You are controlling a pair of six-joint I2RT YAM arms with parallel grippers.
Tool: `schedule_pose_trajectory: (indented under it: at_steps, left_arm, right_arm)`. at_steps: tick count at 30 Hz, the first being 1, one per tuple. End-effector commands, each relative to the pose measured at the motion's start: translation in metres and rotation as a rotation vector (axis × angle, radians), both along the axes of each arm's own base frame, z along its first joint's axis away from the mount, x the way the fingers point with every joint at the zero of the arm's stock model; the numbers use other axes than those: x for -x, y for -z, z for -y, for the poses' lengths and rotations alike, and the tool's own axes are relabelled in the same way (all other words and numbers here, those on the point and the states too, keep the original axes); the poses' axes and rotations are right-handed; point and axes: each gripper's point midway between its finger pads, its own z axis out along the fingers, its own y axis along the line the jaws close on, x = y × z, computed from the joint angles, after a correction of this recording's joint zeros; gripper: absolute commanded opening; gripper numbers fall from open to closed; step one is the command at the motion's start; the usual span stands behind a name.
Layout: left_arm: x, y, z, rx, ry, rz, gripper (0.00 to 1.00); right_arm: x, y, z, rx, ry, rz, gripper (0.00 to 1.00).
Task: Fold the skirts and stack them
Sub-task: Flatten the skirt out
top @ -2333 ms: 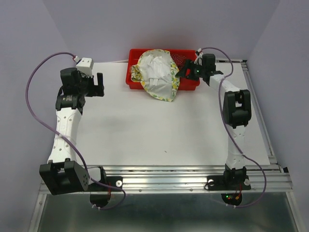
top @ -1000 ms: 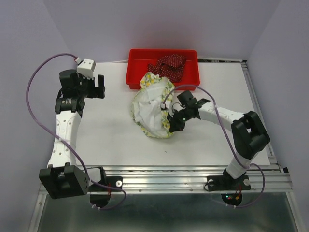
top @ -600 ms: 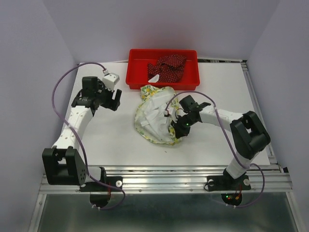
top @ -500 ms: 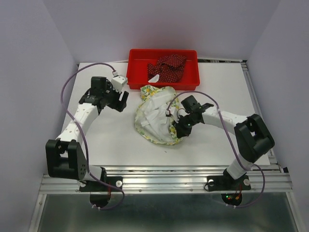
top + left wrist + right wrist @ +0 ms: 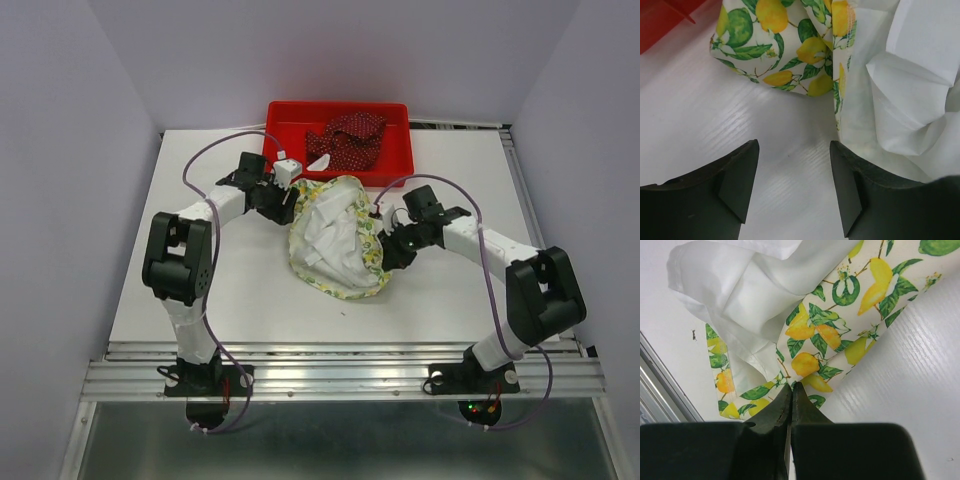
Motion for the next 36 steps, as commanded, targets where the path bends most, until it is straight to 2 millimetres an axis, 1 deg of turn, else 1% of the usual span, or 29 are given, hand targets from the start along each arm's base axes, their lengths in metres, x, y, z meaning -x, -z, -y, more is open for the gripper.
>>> schedule_pose_trajectory:
  at_steps: [1, 4, 5, 8, 10, 15, 17, 19, 20, 23, 25, 26, 28, 29, 30, 31, 32, 33, 36]
  left_arm:
    - [-0.009, -0.025, 0.024, 0.129, 0.044, 0.031, 0.7]
    - [-0.006, -0.023, 0.031, 0.17, 0.059, 0.013, 0.69]
    - [-0.005, -0.027, 0.035, 0.192, 0.073, 0.017, 0.69]
    - [0.002, -0.029, 0.038, 0.222, 0.081, 0.016, 0.67]
    - [0.003, -0.03, 0.037, 0.225, 0.062, 0.018, 0.65]
    - [0.005, -0.024, 0.039, 0.23, 0.041, -0.001, 0.63]
    - [0.005, -0.019, 0.039, 0.213, 0.032, -0.001, 0.62]
    - [0.004, -0.007, 0.037, 0.184, 0.018, -0.013, 0.6]
    - [0.004, -0.005, 0.038, 0.18, 0.017, -0.016, 0.58]
    - [0.003, -0.003, 0.038, 0.181, 0.019, -0.026, 0.5]
    - [0.002, -0.002, 0.039, 0.175, 0.018, -0.03, 0.37]
    - [0.004, -0.001, 0.038, 0.171, 0.018, -0.041, 0.24]
    - [0.005, -0.006, 0.038, 0.17, 0.025, -0.039, 0.18]
    - [0.008, -0.013, 0.037, 0.171, 0.031, -0.033, 0.1]
    - [0.011, -0.015, 0.037, 0.171, 0.032, -0.031, 0.04]
    - [0.013, -0.019, 0.036, 0.172, 0.033, -0.025, 0.02]
    - [0.014, -0.027, 0.036, 0.178, 0.033, -0.007, 0.0]
    - [0.018, -0.028, 0.035, 0.182, 0.035, -0.01, 0.0]
    - [0.027, -0.037, 0.034, 0.19, 0.045, -0.004, 0.0]
  right_arm:
    - [-0.01, -0.022, -0.003, -0.044, 0.036, 0.04, 0.01]
    - [-0.013, -0.025, -0.002, -0.051, 0.053, 0.038, 0.01]
    - [-0.013, -0.025, -0.002, -0.052, 0.052, 0.038, 0.01]
    - [-0.015, -0.025, 0.0, -0.051, 0.07, 0.034, 0.01]
    - [-0.016, -0.024, 0.003, -0.05, 0.082, 0.031, 0.01]
    - [-0.022, -0.023, 0.01, -0.052, 0.116, 0.024, 0.01]
    - [-0.024, -0.024, 0.012, -0.058, 0.129, 0.019, 0.01]
    - [-0.027, -0.026, 0.012, -0.07, 0.14, 0.014, 0.01]
    - [-0.027, -0.026, 0.012, -0.072, 0.143, 0.009, 0.01]
    - [-0.031, -0.03, 0.012, -0.084, 0.157, 0.01, 0.01]
    - [-0.034, -0.033, 0.014, -0.09, 0.172, 0.007, 0.01]
    - [-0.034, -0.034, 0.013, -0.097, 0.17, 0.008, 0.01]
    - [-0.036, -0.037, 0.014, -0.105, 0.186, 0.004, 0.01]
    - [-0.038, -0.04, 0.016, -0.111, 0.195, 0.01, 0.01]
    - [-0.039, -0.043, 0.016, -0.115, 0.195, 0.014, 0.01]
    - [-0.039, -0.045, 0.016, -0.116, 0.196, 0.02, 0.01]
    - [-0.04, -0.047, 0.016, -0.116, 0.198, 0.032, 0.01]
    - [-0.042, -0.049, 0.019, -0.117, 0.208, 0.036, 0.01]
    - [-0.04, -0.053, 0.02, -0.122, 0.213, 0.044, 0.01]
